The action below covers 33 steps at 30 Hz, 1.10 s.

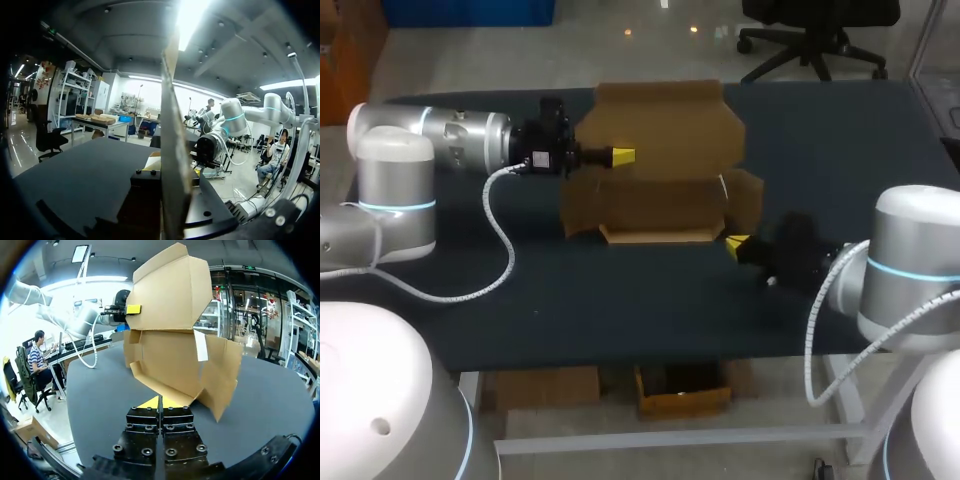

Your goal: Assemble the packaging by folding the flat box into shape, placing the metal phone stand inside, and closing the box properly

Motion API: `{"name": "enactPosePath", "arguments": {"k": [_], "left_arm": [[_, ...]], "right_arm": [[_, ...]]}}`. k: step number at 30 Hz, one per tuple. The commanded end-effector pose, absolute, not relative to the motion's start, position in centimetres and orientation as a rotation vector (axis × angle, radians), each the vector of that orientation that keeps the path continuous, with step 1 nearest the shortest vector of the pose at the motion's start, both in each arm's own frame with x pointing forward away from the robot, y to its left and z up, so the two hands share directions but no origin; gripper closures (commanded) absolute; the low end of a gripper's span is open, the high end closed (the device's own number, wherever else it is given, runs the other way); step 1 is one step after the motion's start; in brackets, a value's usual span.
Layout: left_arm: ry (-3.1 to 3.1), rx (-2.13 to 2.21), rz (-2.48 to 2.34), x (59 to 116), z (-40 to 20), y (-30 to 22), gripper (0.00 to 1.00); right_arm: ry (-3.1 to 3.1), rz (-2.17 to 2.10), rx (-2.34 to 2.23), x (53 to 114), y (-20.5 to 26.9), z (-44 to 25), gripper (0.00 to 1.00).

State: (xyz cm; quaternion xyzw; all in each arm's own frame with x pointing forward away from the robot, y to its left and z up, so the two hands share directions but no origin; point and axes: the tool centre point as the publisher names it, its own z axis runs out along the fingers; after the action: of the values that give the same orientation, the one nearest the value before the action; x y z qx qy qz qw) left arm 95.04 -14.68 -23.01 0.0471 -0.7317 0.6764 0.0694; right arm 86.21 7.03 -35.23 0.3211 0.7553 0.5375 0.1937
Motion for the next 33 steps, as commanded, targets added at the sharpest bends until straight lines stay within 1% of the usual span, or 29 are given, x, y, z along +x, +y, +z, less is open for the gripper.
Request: {"name": "enactPosePath", "arguments": {"k": [1,6,8,11,12,13,17,21,24,26,29,30,31,33], "left_arm": [[-2.202,0.142,2.037,95.0,-23.3,-14.7,1.00],[-2.202,0.142,2.037,95.0,-23.3,-14.7,1.00],[-2.202,0.142,2.037,95.0,-23.3,-14.7,1.00],[-2.202,0.142,2.037,95.0,-23.3,-14.7,1.00],[-2.202,0.142,2.037,95.0,-23.3,-14.7,1.00],[-2.202,0.142,2.037,95.0,-23.3,-14.7,1.00],[-2.202,0.142,2.037,95.0,-23.3,-14.7,1.00],[-2.202,0.142,2.037,95.0,-23.3,-14.7,1.00],[-2.202,0.142,2.037,95.0,-23.3,-14.7,1.00],[-2.202,0.142,2.037,95.0,-23.3,-14.7,1.00],[-2.202,0.142,2.037,95.0,-23.3,-14.7,1.00],[-2.202,0.142,2.037,95.0,-23.3,-14.7,1.00],[-2.202,0.142,2.037,95.0,-23.3,-14.7,1.00],[-2.202,0.142,2.037,95.0,-23.3,-14.7,1.00]], "right_arm": [[2.175,1.541,0.843,85.2,4.4,-34.3,1.00],[2.190,1.508,0.809,85.1,3.4,-34.0,1.00],[2.199,1.497,0.794,85.0,3.1,-34.0,0.88],[2.211,1.493,0.779,85.2,2.7,-34.1,0.84],[2.215,1.487,0.770,85.4,2.5,-34.1,0.80],[2.218,1.480,0.757,85.5,2.4,-34.2,0.75],[2.219,1.467,0.741,86.1,1.8,-34.3,0.62],[2.216,1.458,0.729,87.2,1.1,-34.6,0.54],[2.211,1.458,0.738,88.3,0.5,-35.0,0.51],[2.207,1.451,0.749,89.1,0.2,-35.4,0.45],[2.203,1.447,0.764,90.0,-0.1,-35.8,0.42],[2.203,1.449,0.768,90.2,-0.2,-35.9,0.39],[2.204,1.456,0.773,90.4,-0.2,-35.9,0.40],[2.206,1.457,0.776,90.9,-0.2,-36.1,0.38]]}}
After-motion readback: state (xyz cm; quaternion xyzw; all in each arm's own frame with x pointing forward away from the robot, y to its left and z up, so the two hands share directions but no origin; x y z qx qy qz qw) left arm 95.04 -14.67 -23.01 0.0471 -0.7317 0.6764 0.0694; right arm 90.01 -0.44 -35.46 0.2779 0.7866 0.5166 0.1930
